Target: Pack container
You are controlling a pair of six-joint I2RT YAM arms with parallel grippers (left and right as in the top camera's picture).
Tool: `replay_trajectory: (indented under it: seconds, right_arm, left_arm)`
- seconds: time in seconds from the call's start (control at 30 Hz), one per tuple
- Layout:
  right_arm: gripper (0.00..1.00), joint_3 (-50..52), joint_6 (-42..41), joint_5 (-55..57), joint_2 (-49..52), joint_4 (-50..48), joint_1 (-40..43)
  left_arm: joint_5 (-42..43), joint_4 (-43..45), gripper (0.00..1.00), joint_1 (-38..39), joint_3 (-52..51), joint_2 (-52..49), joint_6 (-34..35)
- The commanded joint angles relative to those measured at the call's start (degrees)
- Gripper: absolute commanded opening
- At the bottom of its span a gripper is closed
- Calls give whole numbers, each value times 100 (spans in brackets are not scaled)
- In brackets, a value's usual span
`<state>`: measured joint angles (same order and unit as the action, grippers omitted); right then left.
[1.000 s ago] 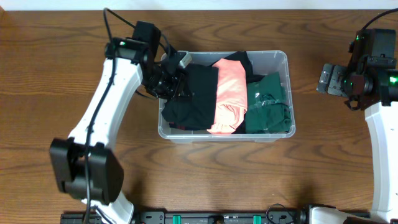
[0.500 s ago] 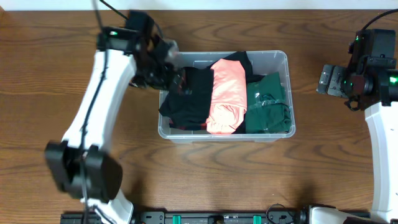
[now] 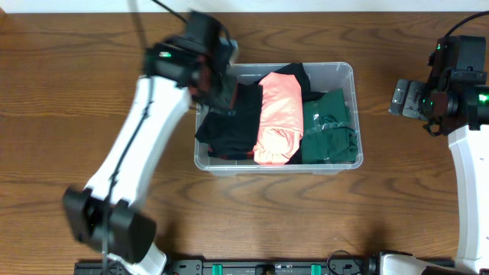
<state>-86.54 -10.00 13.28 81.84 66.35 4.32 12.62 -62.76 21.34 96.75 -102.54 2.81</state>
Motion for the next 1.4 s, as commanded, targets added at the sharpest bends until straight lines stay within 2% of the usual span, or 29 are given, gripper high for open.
replay_trajectory:
  seconds: [0.0,0.07,0.17,0.3,0.4,0.43,0.5,0.57,0.7,0.87,1.13,1.37]
  right_arm:
    - [99,-24,42,20,-52,-11,66]
    - [99,-24,42,20,-52,-22,66]
    - [99,-24,39,17,-52,-22,66]
    - [99,-24,42,-37,-52,-17,66]
    - [99,-24,321,-625,-52,-72,42]
    - [96,-24,549,-927,-52,-103,11]
    - [89,-24,870,-1491,-52,-175,-120]
    - [83,-24,1106,-1825,-52,-251,-337]
    - [65,-24,1624,-2050,-37,-492,-1182]
    - [32,-22,1735,-1952,286,-966,-2269]
    - [32,-22,1346,-1952,1851,-1231,-3108]
    - [33,-24,1259,-1908,3399,-1204,-3233]
  left_arm:
    - [348,107,5,177,-658,-297,737]
    - [785,407,6,291,-1104,-431,739]
    - [584,750,6,365,-1429,-533,734]
    - [168,621,6,275,-1080,-409,546]
    - [-164,282,8,181,-551,-149,514]
    - [-284,173,15,146,-348,-20,514]
    - [-463,11,44,76,-20,271,516]
    - [-638,-50,69,-22,186,610,520]
    - [-1102,-13,99,-424,254,1392,629]
    - [-1368,-247,98,-1386,249,1939,761]
    - [-1325,-612,98,-2734,7,1851,1047]
    - [-1309,-640,98,-2905,-107,1757,1108]
